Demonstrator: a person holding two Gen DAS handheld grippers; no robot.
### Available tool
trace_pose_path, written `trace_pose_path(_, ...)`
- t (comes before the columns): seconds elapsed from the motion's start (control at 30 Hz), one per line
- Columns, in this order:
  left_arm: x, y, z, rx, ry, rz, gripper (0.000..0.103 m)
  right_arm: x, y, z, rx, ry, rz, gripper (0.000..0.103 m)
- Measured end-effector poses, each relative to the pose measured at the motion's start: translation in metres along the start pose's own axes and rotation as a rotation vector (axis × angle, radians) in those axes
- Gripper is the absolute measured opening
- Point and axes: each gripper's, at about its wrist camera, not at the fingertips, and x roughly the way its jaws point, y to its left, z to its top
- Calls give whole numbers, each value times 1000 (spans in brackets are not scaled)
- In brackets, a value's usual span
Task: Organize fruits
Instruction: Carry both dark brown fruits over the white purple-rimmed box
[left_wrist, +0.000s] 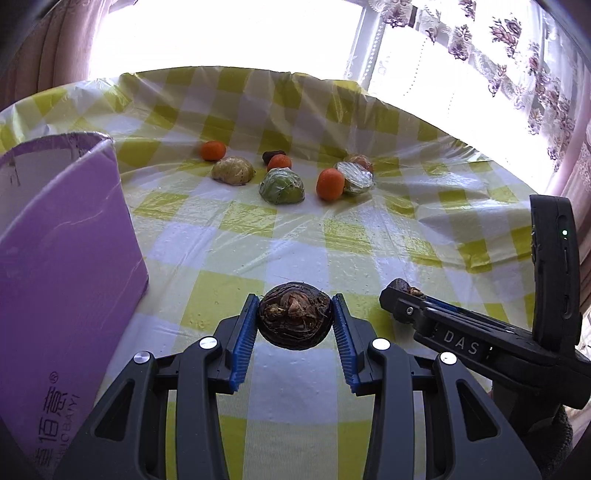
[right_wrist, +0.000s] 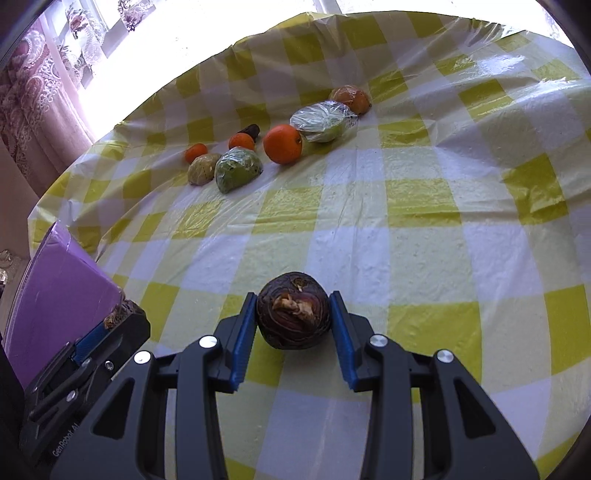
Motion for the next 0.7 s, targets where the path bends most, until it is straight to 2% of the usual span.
trace_pose_path(0.13, -42, -11, -3, 75, -91, 25, 38, -13, 6, -15, -4, 5, 5, 40)
trace_pose_path(0.23, -69, -9, -2, 87, -143, 45, 38, -25, 20, -20, -29, -8, 25, 40)
trace_pose_path(0.5, -124, 25, -6, 26, -143, 113, 38, -70, 82, -18, -163, -75, 122, 40)
trace_pose_path(0.7, -175, 58, -6, 6, -207, 220, 38, -94, 138, -22, -284, -117, 212, 40)
